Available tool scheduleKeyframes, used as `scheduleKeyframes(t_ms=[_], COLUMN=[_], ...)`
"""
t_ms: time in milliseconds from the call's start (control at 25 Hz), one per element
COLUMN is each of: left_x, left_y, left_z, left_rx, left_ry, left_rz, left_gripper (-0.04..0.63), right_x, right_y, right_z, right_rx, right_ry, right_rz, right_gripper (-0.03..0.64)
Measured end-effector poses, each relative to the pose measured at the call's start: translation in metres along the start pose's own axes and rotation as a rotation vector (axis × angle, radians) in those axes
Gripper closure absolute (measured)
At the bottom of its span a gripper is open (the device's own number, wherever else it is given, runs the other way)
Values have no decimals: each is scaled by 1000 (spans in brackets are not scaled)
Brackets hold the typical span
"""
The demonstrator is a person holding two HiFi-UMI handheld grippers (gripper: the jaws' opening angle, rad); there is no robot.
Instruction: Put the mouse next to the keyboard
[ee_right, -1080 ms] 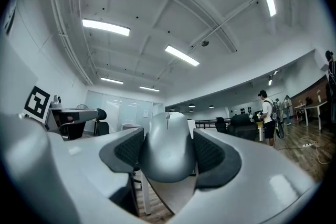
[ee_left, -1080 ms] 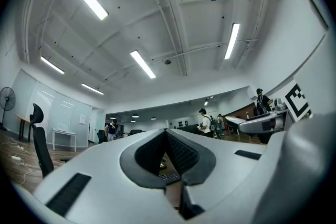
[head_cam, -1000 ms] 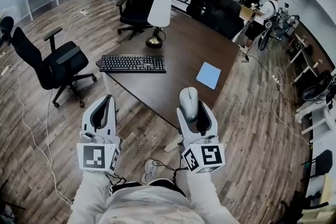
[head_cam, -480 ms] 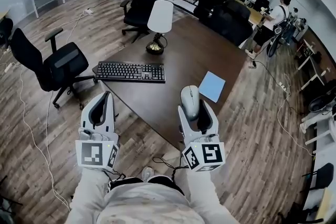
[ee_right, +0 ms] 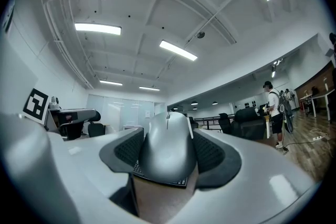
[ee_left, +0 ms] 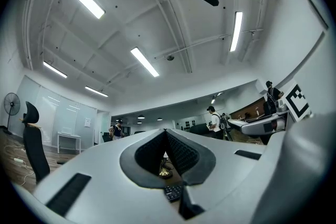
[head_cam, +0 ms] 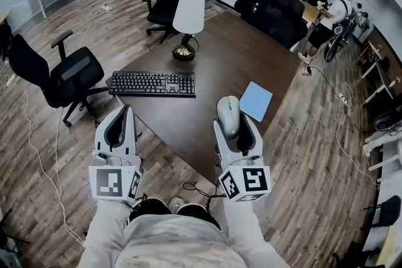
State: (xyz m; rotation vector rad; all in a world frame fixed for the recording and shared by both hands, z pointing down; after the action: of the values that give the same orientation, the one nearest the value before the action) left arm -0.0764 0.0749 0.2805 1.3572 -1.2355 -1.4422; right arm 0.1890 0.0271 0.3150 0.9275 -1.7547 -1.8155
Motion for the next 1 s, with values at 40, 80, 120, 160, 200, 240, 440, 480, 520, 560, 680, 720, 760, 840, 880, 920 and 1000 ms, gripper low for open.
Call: scheduleKeyframes(t_ms=[40,80,120,160,200,240,440,480,520,560,680,720,760,840,880,920,1000], left_x=[3,7,11,15,19,23,50,57,64,72,96,104,112,128,136,144,159], left_y=[2,5,7,10,12,13,20,21,23,24,30,33,35,39,41,42,45], left_z=[-1,-1,-2,-3,-4,-5,-3,-1,1,3,7,9,10,13,15,16,19], left_rx=[-4,-7,-9,-8,-4,0,-5,-5,-4,-3,-9,-12,-14,-16,-18,-19,-21], left_ry=[2,5,8,12,16,21,41,44,48,51,65,70,75,84,89,95,109], left_rz=[3,6,8,11,12,12,11,11,10,9,11,13,13,12,11,9,5], left_gripper=[591,591,592,591,591,591,591,591,591,592,591,592,592,591,591,592,591], right_x=[3,5,8,11,14,17,39,45,51,57,75,82,88,101,107,114,125], right_y=[2,4,6,7,8,8,10,11,11,12,15,17,18,21,21,22,24], right_z=[-2,-4,-7,-9,-12,-14,-27,-29,-32,-35,-45,-48,-51,-57,-61,-63,-69], right_rx=[1,3,6,7,7,6,0,1,-1,-2,3,5,6,5,5,5,5], right_ry=[-1,0,2,3,4,6,24,29,33,37,56,62,68,79,84,89,102], right_rz=[3,6,8,11,13,14,12,12,13,14,14,15,16,16,16,16,16], right_gripper=[310,310,310,310,310,310,310,310,310,310,310,310,310,310,310,310,310])
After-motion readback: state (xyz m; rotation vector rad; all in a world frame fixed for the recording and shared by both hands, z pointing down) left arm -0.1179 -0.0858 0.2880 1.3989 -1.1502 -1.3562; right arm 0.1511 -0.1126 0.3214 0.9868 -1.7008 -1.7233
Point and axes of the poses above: the fingertips, and each gripper's own axes: x forward along the fingers, z to its left, y out of its underside, the point moved 6 cm from there along -x, backward along the fingers, and after that the axes turned 15 degrees about -y, right-handed, at the moved point
